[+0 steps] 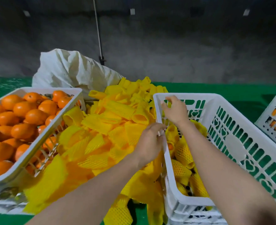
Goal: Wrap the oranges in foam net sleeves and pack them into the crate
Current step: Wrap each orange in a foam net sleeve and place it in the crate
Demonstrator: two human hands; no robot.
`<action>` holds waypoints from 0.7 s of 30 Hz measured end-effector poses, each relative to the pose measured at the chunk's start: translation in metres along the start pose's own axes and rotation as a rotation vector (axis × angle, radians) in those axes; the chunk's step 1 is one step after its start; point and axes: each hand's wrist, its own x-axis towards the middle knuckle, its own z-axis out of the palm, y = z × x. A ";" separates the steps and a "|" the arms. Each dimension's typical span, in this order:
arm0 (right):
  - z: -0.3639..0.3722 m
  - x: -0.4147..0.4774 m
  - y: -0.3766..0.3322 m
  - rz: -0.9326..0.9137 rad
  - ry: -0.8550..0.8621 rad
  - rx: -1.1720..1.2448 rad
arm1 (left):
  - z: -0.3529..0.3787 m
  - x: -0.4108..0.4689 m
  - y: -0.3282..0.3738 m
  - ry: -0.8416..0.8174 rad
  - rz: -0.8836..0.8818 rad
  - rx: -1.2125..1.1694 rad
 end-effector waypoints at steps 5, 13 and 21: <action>0.018 -0.040 -0.086 -0.341 -0.177 0.024 | -0.076 -0.014 -0.032 0.266 -0.184 -0.063; 0.101 -0.086 -0.159 -0.159 -0.535 -0.306 | -0.179 -0.058 -0.088 0.448 -0.360 -0.116; 0.128 -0.100 -0.160 0.192 -0.651 -0.054 | -0.187 -0.087 -0.115 -0.116 -0.583 0.011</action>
